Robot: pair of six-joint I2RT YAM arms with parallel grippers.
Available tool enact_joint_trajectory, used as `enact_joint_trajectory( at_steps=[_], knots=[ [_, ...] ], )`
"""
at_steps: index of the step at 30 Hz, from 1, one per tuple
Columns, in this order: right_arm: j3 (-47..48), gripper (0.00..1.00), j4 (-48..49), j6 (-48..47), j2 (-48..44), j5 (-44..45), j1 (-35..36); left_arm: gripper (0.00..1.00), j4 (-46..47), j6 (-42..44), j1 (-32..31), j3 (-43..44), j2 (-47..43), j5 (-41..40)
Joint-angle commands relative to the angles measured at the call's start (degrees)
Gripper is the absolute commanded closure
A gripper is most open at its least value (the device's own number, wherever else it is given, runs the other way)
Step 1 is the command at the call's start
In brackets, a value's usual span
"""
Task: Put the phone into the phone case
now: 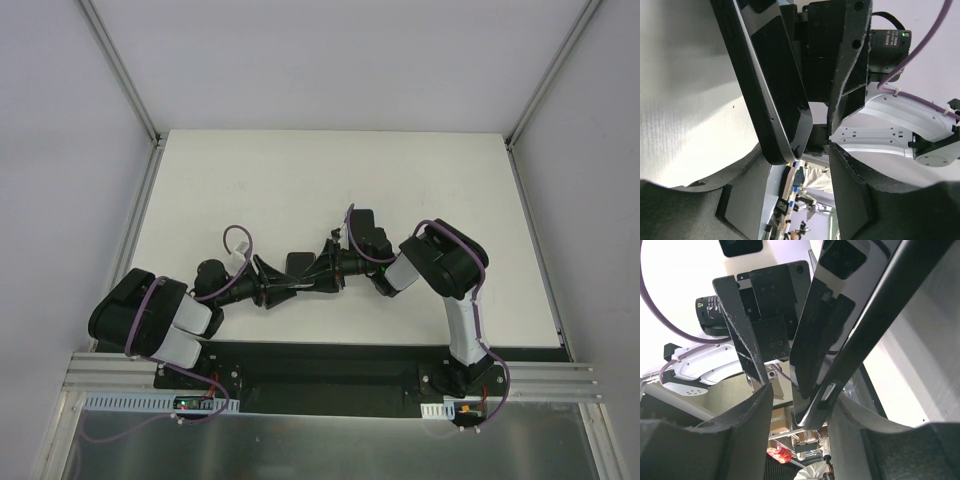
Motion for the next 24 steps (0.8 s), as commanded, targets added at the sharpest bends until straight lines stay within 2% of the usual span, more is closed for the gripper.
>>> enact_joint_trajectory(
  at_steps=[1,2,3,7,10,14,15,17,19,20,21,24],
  knots=[
    [0.91,0.54,14.53,-0.06,-2.23,0.31,0.55,0.53,10.95,3.51,-0.39,0.27,-3.45,1.11],
    [0.91,0.57,14.53,-0.06,-2.14,0.39,0.55,0.58,9.38,4.13,-0.39,0.27,-3.89,0.94],
    [0.91,0.59,14.53,-0.06,-2.06,0.31,0.46,0.66,8.58,4.57,-0.39,0.44,-4.94,0.85],
    [1.00,0.76,14.53,-0.06,-2.32,0.31,0.63,0.88,2.96,7.11,-0.39,1.49,-8.37,0.76],
    [1.17,0.86,14.44,-0.06,-2.49,0.31,0.72,0.96,-2.75,9.22,-0.39,2.20,-11.62,0.15],
    [1.52,0.92,14.53,0.21,-2.67,0.22,0.98,0.98,-10.92,12.21,-0.39,3.69,-16.97,-0.56],
    [1.61,0.93,14.53,0.29,-2.58,0.22,0.99,0.96,-13.72,13.00,-0.39,3.95,-17.94,-0.73],
    [1.79,0.94,14.53,0.30,-2.50,0.22,0.90,0.88,-16.81,13.71,-0.39,4.48,-20.92,-1.43],
    [1.88,0.94,14.44,0.30,-2.41,0.22,0.99,0.75,-22.78,15.29,-0.39,4.75,-23.39,-2.92],
    [1.88,0.94,14.53,0.38,-2.41,0.22,0.99,0.61,-25.41,16.08,-0.39,5.44,-26.10,-3.63],
    [1.88,0.94,14.44,0.47,-2.32,0.22,0.99,0.56,-31.71,18.18,-0.39,5.80,-27.43,-4.16],
    [1.88,0.94,14.53,0.65,-2.41,0.22,0.99,0.46,-39.66,21.61,-0.39,7.03,-32.44,-6.79]
  ],
)
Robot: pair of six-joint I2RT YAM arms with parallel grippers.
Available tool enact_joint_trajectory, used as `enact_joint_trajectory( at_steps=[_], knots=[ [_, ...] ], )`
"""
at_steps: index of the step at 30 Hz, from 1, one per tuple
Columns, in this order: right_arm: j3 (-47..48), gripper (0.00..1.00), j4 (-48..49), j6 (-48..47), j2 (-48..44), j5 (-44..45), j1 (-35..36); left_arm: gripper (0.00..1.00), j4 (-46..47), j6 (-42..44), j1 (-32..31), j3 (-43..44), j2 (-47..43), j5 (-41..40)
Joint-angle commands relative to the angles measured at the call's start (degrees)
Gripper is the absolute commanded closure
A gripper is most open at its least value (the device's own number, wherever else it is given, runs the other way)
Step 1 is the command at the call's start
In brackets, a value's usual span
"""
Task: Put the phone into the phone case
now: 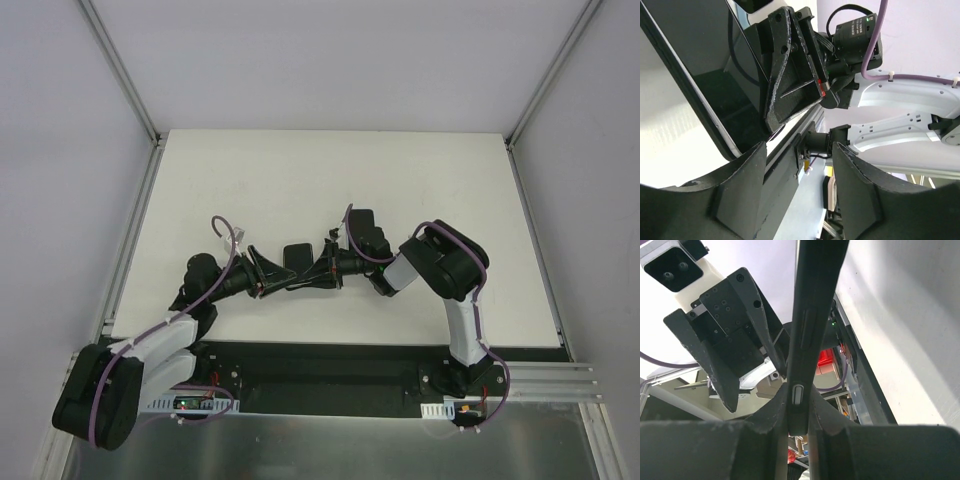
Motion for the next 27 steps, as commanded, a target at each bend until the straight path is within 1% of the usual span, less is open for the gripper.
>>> enact_joint_trajectory(
  at_steps=[1,2,4,7,10,11,13,16,20,21,22,23,24,25,26,27],
  knots=[
    [1.31,0.93,15.25,-0.80,-1.84,-0.57,0.15,0.43,-18.46,7.55,-0.26,3.01,-7.51,-4.43],
    [1.31,0.93,15.25,-0.80,-1.84,-0.57,0.24,0.40,-20.68,8.16,-0.26,3.71,-8.14,-5.57],
    [1.31,0.93,15.25,-0.97,-2.01,-0.48,0.24,0.38,-22.63,9.22,-0.17,3.89,-8.67,-5.85],
    [1.31,0.93,15.25,-0.80,-2.01,-0.39,0.33,0.36,-22.02,9.05,-0.17,3.89,-6.31,-5.15],
    [1.40,0.94,15.16,-0.80,-2.01,-0.39,0.42,0.36,-19.65,8.61,-0.17,3.19,-3.24,-3.83],
    [1.40,0.93,15.16,-0.80,-2.01,-0.39,0.33,0.36,-17.73,8.17,-0.17,2.84,-2.70,-3.65],
    [1.48,0.94,15.25,-0.71,-1.84,-0.30,0.42,0.36,-16.75,8.17,-0.17,2.40,-2.00,-3.65],
    [1.48,0.98,15.25,-0.62,-1.66,0.05,0.42,0.36,-16.57,8.61,-0.17,2.22,-1.99,-3.39],
    [1.83,0.98,15.25,-0.18,-1.66,0.31,0.33,0.34,-16.92,9.31,-0.17,1.52,-3.04,-3.47],
    [2.01,0.98,15.25,0.08,-1.66,0.40,0.42,0.32,-18.66,9.66,-0.17,1.52,-3.74,-3.56],
    [2.36,0.96,15.25,0.26,-1.66,0.40,0.42,0.30,-20.59,10.10,-0.17,1.95,-4.10,-4.26],
    [2.45,0.91,15.25,0.35,-1.58,0.49,0.42,0.30,-22.53,11.32,-0.17,2.39,-4.36,-4.61],
    [2.54,0.84,15.25,0.52,-1.49,0.57,0.42,0.30,-26.29,12.03,-0.26,2.83,-4.97,-4.96],
    [2.63,0.72,15.25,0.52,-1.40,0.66,0.42,0.29,-27.37,12.56,-0.17,3.53,-5.33,-5.58],
    [2.80,0.69,15.25,0.61,-1.31,0.66,0.42,0.29,-28.42,13.17,-0.17,3.54,-5.77,-6.11],
    [2.80,0.70,15.25,0.70,-0.70,0.66,0.42,0.29,-29.48,13.53,-0.17,3.71,-6.81,-6.46]
  ],
)
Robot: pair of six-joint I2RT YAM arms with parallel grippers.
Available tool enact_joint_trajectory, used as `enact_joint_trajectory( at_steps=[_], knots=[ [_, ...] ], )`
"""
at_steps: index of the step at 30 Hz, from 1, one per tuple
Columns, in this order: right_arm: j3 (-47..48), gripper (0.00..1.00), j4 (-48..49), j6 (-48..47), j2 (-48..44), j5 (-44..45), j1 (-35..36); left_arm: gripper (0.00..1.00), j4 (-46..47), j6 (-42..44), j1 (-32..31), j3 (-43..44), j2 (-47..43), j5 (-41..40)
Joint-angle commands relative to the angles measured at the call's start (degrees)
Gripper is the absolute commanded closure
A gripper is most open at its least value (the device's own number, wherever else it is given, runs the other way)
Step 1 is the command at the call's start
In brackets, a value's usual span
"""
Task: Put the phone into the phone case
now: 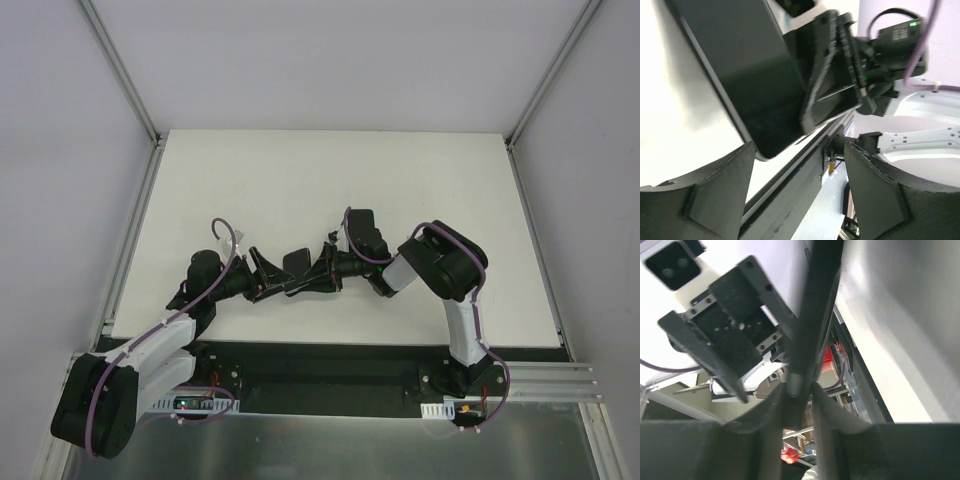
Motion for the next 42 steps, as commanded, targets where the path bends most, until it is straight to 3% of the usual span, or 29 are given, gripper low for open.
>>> enact_joint_trajectory(
  at_steps=[1,4,7,21,25,29,35,37,40,42],
  knots=[
    [2.91,0.86,18.62,1.27,-0.63,0.40,-0.08,0.29,-12.15,4.24,-0.21,0.52,-2.19,-1.81],
    [2.74,0.96,18.70,1.00,-0.01,0.49,-0.08,0.29,-15.41,4.94,-0.21,1.23,-3.07,-2.95],
    [2.74,0.98,18.70,1.00,-0.02,0.40,-0.08,0.30,-15.77,4.42,-0.30,0.62,-3.16,-3.30],
    [2.39,0.97,18.70,0.83,0.51,0.40,0.27,0.30,-5.06,-1.21,-0.21,-0.71,-0.44,-4.09],
    [2.21,0.97,18.62,0.83,-0.10,0.40,0.53,0.35,-0.68,-3.92,-0.12,-1.67,2.46,-3.39],
    [2.30,0.97,18.70,1.00,-0.37,0.40,0.53,0.45,5.67,-7.09,0.14,-3.87,6.23,-2.78],
    [2.30,0.95,18.70,1.00,-0.10,0.49,1.15,0.72,11.65,-9.99,0.23,-5.01,8.88,-2.42],
    [2.12,0.88,18.70,0.92,0.07,0.49,1.23,0.86,11.92,-10.35,0.23,-4.66,8.97,-2.25],
    [2.03,0.74,18.62,0.65,1.12,0.84,1.23,0.98,11.48,-10.52,0.23,-4.49,8.71,-2.07],
    [1.94,0.70,18.62,0.74,1.57,1.10,1.23,1.00,10.26,-10.26,0.23,-4.31,8.44,-2.07]
  ],
)
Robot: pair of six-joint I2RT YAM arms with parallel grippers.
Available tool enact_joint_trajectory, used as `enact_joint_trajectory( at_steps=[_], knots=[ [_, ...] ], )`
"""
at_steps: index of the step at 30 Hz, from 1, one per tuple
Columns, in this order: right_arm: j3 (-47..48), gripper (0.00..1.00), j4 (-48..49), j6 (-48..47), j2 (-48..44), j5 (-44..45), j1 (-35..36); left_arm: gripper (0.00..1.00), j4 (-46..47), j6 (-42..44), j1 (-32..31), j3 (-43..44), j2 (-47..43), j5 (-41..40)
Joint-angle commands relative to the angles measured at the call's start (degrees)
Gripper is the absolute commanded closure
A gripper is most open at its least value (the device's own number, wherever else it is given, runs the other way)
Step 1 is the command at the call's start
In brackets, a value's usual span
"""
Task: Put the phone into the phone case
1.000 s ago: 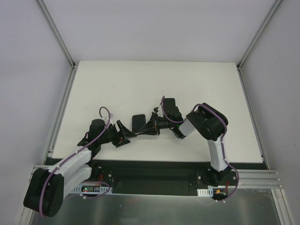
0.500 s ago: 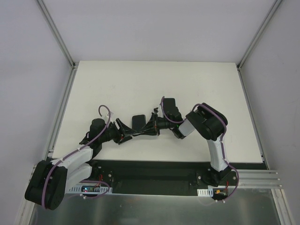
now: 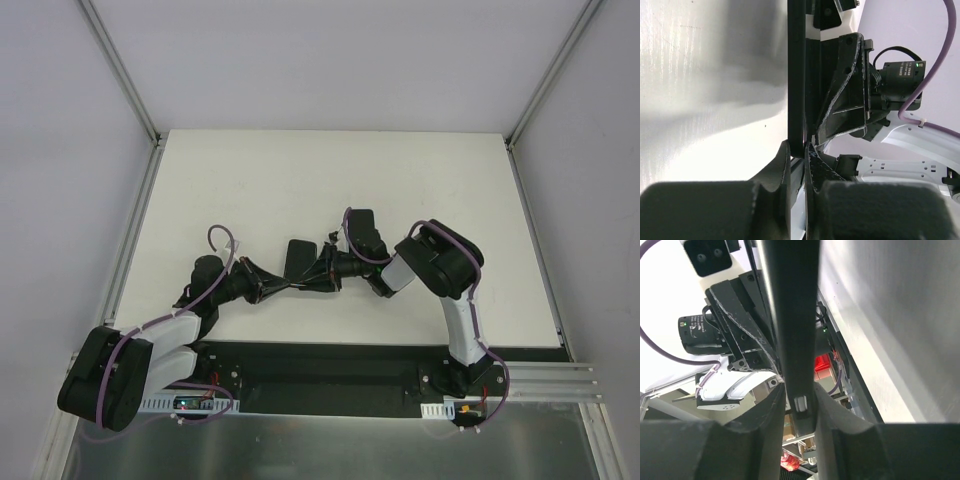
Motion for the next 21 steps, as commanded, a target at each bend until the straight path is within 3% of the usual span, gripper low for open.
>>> enact_joint_trajectory(
  at_steps=[1,5,9,11,12,15,18,21],
  knots=[
    [1.09,0.69,17.41,0.74,0.34,-0.56,1.21,1.00,0.43,1.26,-0.28,0.00,0.05,0.94],
    [1.36,0.68,17.41,0.83,0.08,-0.65,1.21,1.00,0.17,1.52,-0.28,-0.18,-0.13,0.94],
    [1.53,0.82,17.41,0.92,0.08,-0.73,1.21,1.00,-1.23,2.31,-0.28,0.79,-0.13,1.30],
    [1.53,0.85,17.41,1.00,-0.01,-0.73,1.21,0.86,-2.73,2.84,-0.19,1.05,-0.65,0.95],
    [1.53,0.88,17.41,1.09,-0.09,-0.73,1.21,0.71,-3.43,3.10,-0.19,1.23,-1.00,0.68],
    [1.53,0.90,17.41,1.09,-0.18,-0.82,1.21,0.52,-6.24,4.51,-0.19,1.66,-1.97,-0.28],
    [1.62,0.91,17.41,1.09,-0.09,-0.91,1.21,0.50,-6.69,4.86,-0.19,2.28,-2.06,0.15],
    [1.71,0.92,17.41,1.09,-0.01,-0.91,1.21,0.66,-6.69,5.12,-0.19,2.72,-1.88,0.68]
  ],
)
